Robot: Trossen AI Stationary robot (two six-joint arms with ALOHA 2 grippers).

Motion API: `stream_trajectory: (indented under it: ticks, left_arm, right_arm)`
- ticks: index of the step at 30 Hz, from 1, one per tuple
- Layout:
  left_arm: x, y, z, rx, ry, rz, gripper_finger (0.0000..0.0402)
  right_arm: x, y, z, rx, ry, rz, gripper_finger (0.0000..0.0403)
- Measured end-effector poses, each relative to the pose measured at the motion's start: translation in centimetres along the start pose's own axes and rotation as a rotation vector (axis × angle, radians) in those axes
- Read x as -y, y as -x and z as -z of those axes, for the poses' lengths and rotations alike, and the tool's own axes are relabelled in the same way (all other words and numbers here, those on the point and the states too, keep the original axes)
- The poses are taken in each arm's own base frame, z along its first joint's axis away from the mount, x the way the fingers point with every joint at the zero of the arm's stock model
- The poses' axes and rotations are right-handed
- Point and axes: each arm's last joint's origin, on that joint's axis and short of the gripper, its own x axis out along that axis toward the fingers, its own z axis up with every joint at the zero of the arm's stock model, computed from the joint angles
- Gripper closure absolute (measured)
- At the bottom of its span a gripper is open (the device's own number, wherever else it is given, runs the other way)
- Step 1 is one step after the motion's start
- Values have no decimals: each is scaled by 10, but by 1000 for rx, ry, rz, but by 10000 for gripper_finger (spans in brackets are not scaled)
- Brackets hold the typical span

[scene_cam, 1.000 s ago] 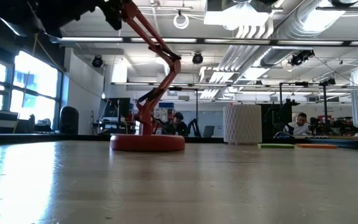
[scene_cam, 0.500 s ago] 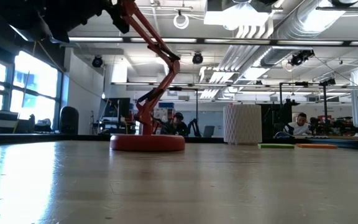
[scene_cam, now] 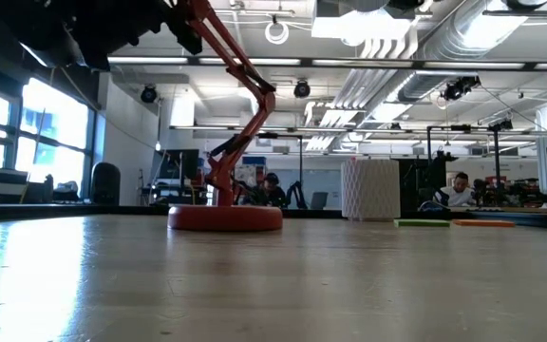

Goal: Screw lightbulb
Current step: Insert the white lightbulb into the red lamp

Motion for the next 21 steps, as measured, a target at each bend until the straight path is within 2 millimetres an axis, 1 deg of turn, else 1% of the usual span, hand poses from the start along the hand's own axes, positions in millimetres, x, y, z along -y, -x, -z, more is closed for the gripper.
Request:
stream_trajectory:
  ticks: [3, 6, 8, 11, 17, 21]
  left_arm:
    - [-3, -2, 5, -12, -24, -3, 265]
    - [-7, -4, 10, -23, -46, -16, 317]
    - [-9, -5, 15, -41, -25, -16, 337]
    - [-12, -6, 20, -64, 4, -19, 340]
    - [-12, -6, 22, -73, 41, -17, 346]
    - [-13, -5, 21, -71, 79, -16, 345]
  right_arm:
    - [-4, -5, 5, -24, 17, -6, 150]
    - [-7, -5, 5, -28, 21, -16, 150]
    - [-9, -4, 4, -19, 23, -11, 150]
    - [-12, -1, -3, -10, 51, 18, 150]
    - [-12, 3, -28, 62, 124, 18, 150]
    - [-5, -5, -36, 84, 170, 65, 150]
